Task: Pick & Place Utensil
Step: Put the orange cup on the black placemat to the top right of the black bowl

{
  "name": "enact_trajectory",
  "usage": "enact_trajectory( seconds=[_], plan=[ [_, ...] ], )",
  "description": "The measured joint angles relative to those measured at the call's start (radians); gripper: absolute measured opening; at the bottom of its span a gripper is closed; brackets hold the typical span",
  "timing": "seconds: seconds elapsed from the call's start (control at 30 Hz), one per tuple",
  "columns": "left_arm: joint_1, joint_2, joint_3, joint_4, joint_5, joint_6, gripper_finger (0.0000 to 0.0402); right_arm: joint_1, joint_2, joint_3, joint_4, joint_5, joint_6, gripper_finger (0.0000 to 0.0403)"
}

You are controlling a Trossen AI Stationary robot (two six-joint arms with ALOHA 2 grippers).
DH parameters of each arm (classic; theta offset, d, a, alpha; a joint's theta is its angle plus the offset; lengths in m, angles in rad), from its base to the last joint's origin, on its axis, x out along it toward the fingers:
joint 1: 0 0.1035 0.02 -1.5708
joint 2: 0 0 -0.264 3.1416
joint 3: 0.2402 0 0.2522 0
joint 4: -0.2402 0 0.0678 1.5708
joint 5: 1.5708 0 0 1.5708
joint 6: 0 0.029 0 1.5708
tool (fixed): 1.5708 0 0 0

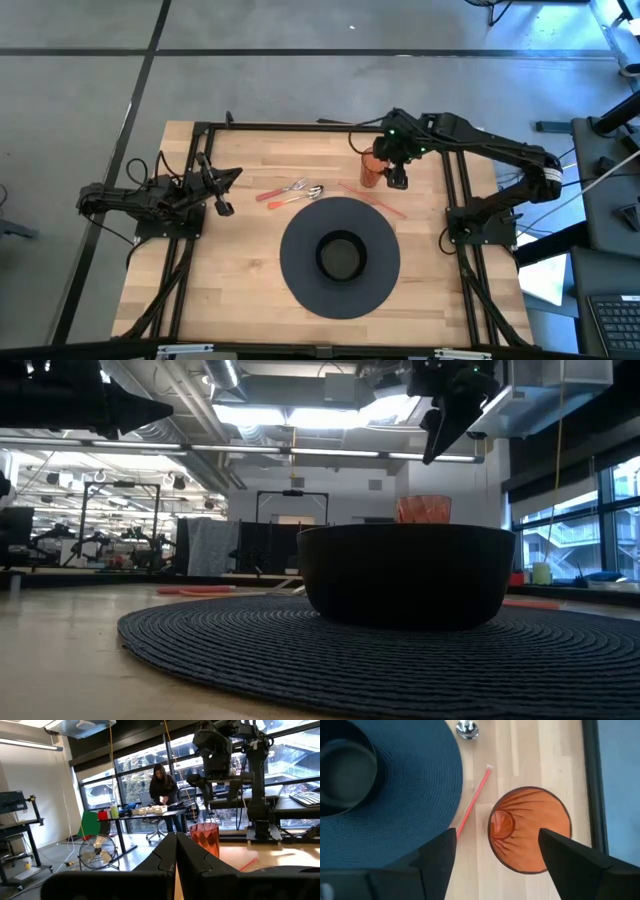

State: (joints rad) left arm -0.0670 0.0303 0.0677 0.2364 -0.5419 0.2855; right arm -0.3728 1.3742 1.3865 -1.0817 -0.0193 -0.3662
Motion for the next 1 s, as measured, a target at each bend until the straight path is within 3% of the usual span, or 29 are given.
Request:
enact_trajectory(
  seconds=[0.47, 0.67, 1.0],
  plan=[
    [0.0, 0.0, 0.0, 0.0, 0.0, 0.005, 0.0004, 0.013, 0.135, -0.001, 0.012, 0.005, -0.023, 0.0273],
    [0.0, 0.0, 0.0, 0.0, 0.0, 0.005, 0.0004, 0.013, 0.187, -0.002, 0.007, 0.124, -0.02, 0.0273],
    [0.0, 0.0, 0.0, 0.0, 0.0, 0.005, 0.0004, -0.003, 0.205, -0.002, -0.002, 0.132, 0.017, 0.0273]
  ],
)
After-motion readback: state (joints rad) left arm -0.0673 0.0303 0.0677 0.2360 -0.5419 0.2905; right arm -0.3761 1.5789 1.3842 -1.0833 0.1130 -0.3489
